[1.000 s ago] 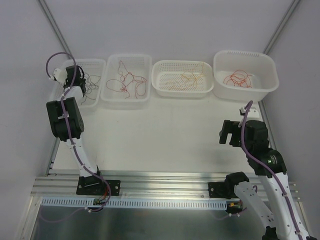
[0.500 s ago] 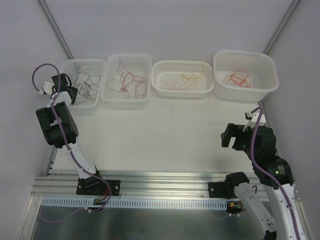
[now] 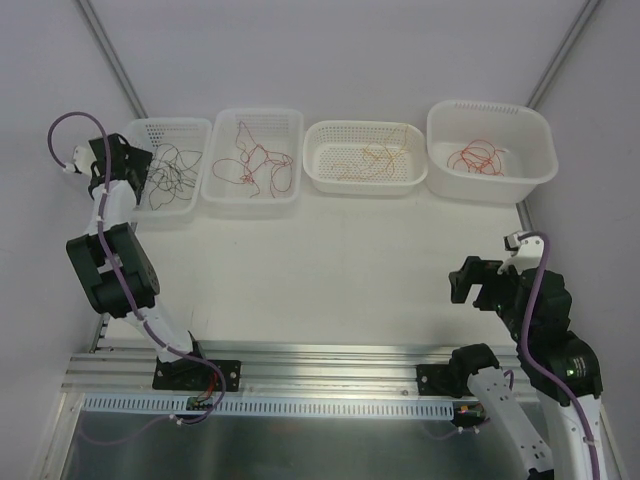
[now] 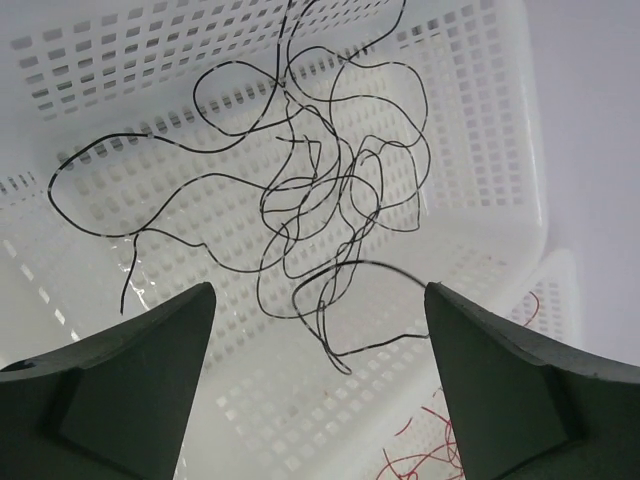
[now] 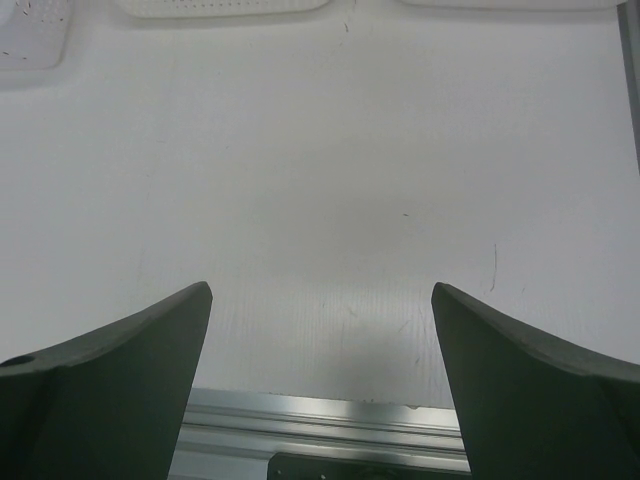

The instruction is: Untangle the cables

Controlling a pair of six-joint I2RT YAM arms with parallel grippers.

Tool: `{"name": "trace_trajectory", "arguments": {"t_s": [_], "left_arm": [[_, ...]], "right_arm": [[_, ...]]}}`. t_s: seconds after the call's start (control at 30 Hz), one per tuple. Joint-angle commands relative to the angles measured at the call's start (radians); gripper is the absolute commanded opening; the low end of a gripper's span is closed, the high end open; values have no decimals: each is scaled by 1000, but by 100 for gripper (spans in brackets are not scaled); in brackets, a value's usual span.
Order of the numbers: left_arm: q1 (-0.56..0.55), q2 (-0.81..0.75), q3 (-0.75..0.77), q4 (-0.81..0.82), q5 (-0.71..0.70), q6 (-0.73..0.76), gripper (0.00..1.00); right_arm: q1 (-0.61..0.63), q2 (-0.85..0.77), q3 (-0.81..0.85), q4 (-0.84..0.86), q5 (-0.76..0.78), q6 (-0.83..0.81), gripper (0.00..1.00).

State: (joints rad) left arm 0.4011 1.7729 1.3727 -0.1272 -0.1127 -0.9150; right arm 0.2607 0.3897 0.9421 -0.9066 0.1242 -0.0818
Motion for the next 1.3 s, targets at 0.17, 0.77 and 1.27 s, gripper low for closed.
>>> {"name": "trace_trajectory", "arguments": {"t_s": [0.17,0.77,1.27], "left_arm": [[31,-119,-78,-75,-4,36,86],[42,-401,-187,-210,261,280,99],[-212,-1082,-60,-647,240,636,99]], "right_arm": [[5,-71,38,-31,-12,-19,97],[5,-78,93,-54,-61,-55,97],[70,-91,208,-58,40,-85,97]]}}
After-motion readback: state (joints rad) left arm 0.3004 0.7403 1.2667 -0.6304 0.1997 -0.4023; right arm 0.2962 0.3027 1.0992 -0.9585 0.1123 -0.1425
